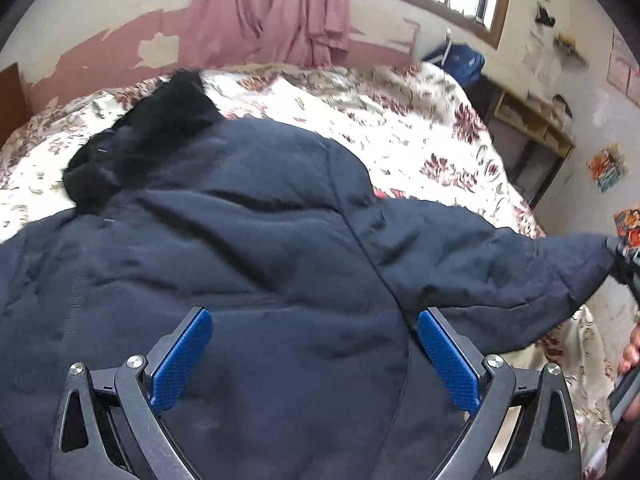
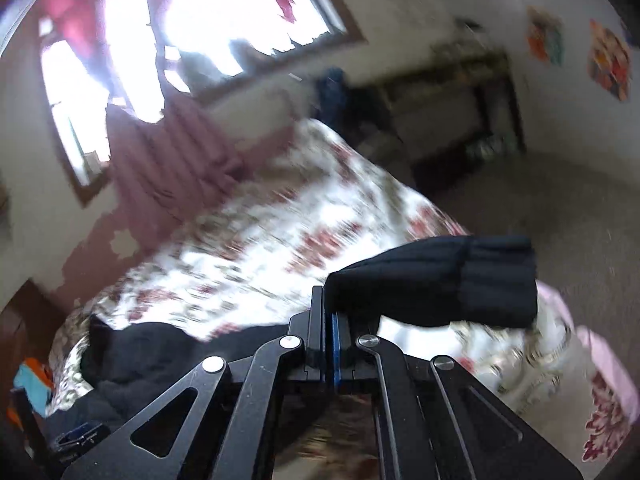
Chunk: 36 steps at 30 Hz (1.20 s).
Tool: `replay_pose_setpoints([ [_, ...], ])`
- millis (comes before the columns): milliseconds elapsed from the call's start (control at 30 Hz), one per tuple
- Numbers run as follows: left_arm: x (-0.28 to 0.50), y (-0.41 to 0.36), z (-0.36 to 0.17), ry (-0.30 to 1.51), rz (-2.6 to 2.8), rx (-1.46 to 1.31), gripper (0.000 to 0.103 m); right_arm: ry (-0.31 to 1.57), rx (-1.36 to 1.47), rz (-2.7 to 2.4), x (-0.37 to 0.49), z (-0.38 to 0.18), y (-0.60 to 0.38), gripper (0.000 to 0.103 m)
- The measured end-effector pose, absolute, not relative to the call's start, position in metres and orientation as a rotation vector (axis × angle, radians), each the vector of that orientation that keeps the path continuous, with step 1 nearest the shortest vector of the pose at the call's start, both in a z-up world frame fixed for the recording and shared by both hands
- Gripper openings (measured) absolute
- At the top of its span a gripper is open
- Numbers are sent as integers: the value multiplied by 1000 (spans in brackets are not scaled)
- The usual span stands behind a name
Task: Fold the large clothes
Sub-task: 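Grasp the jacket sleeve cuff with the right gripper and lift it, then fold the held sleeve across the jacket body with the right gripper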
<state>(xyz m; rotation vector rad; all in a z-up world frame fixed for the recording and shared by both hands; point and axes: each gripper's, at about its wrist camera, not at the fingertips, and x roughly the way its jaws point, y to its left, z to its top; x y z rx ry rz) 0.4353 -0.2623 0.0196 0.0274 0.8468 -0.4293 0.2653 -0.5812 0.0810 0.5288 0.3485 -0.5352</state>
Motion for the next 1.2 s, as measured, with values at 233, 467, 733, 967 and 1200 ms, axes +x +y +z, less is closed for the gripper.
replay_pose_setpoints([
  [233, 409, -166, 61, 819, -342, 10, 103, 275, 357, -294, 304, 160, -473, 3],
  [467, 388, -49, 69, 837, -238, -81, 103, 307, 129, -44, 347, 175, -330, 3],
  [733, 366, 60, 50, 850, -114, -180, 103, 495, -196, 190, 350, 108, -167, 3],
  [967, 361, 84, 14, 877, -194, -293, 103, 750, -307, 260, 336, 32, -119, 24],
  [1200, 374, 57, -10, 914, -384, -412, 103, 693, -194, 242, 276, 56, -158, 60],
])
